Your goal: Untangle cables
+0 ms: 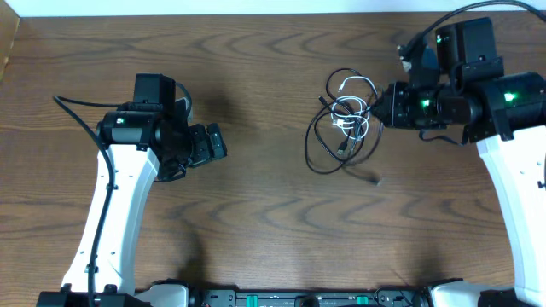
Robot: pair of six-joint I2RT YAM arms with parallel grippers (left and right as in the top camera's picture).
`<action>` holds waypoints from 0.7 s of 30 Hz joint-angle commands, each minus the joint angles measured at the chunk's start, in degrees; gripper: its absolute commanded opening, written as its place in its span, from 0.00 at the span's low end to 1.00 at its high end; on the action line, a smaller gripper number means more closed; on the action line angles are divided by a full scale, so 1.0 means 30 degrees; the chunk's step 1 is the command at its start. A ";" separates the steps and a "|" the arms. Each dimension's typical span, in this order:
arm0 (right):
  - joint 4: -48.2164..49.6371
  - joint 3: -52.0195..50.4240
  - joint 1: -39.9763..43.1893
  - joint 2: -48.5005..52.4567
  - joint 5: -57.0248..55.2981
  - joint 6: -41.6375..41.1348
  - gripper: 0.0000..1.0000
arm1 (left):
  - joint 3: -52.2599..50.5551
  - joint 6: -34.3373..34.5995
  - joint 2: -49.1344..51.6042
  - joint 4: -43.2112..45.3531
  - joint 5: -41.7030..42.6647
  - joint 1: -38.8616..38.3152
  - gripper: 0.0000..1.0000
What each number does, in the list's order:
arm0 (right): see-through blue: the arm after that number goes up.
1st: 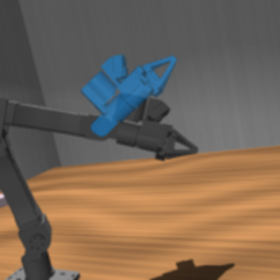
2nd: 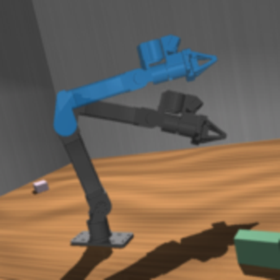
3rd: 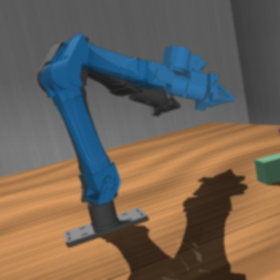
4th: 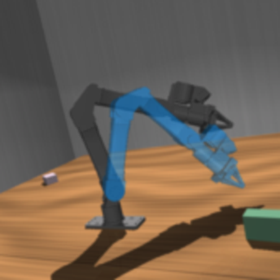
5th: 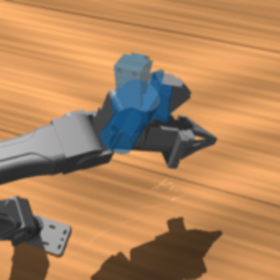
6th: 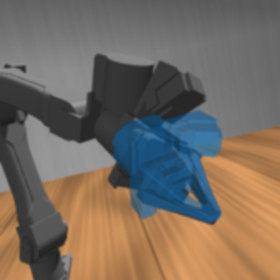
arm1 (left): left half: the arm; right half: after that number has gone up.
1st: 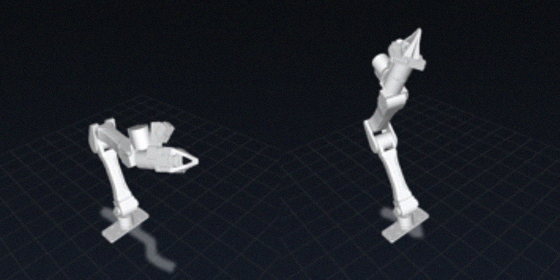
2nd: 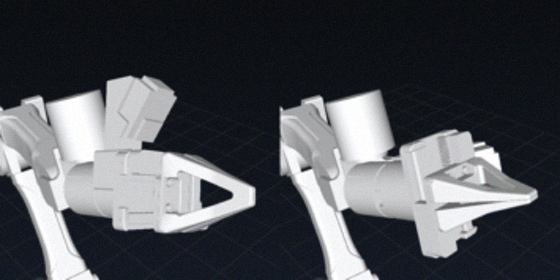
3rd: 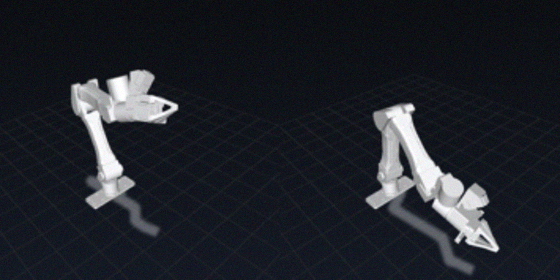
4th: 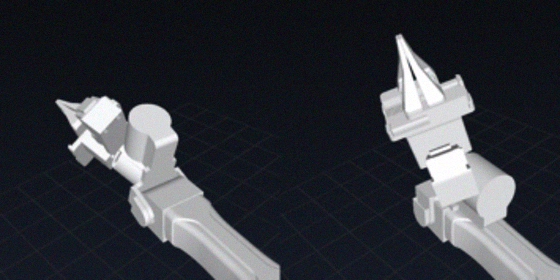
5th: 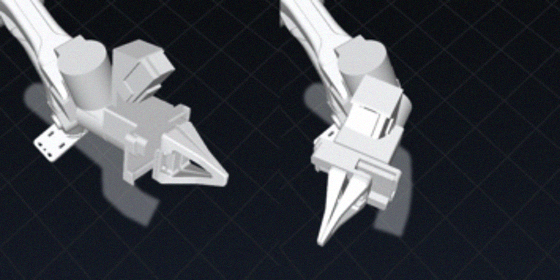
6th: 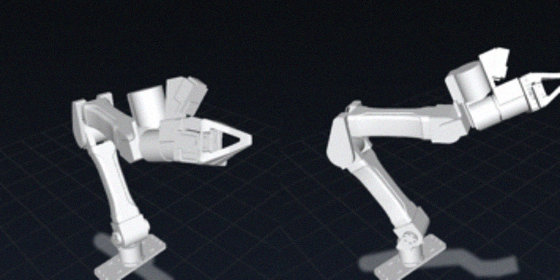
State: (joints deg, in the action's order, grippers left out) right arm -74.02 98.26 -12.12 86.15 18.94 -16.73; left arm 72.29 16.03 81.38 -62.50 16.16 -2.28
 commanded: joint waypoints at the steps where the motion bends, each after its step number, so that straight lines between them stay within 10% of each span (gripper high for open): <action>1: -0.0495 0.0066 0.0007 0.0364 -0.2484 0.0889 0.57 | 0.0073 -0.0321 0.0095 -0.0015 -0.0131 0.0080 0.98; 8: -0.0474 0.0058 -0.0233 0.0430 -0.2477 0.0889 0.78 | 0.0073 -0.0321 0.0095 -0.0015 -0.0131 0.0080 0.98; 21: 0.2929 -0.1909 -0.4444 0.3133 -0.3308 0.1603 0.72 | 0.0073 -0.0321 0.0095 -0.0015 -0.0131 0.0080 0.98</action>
State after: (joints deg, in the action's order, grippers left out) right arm -67.02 94.32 -22.50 92.36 11.53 -12.88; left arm 72.29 16.03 81.38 -62.50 16.19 -2.28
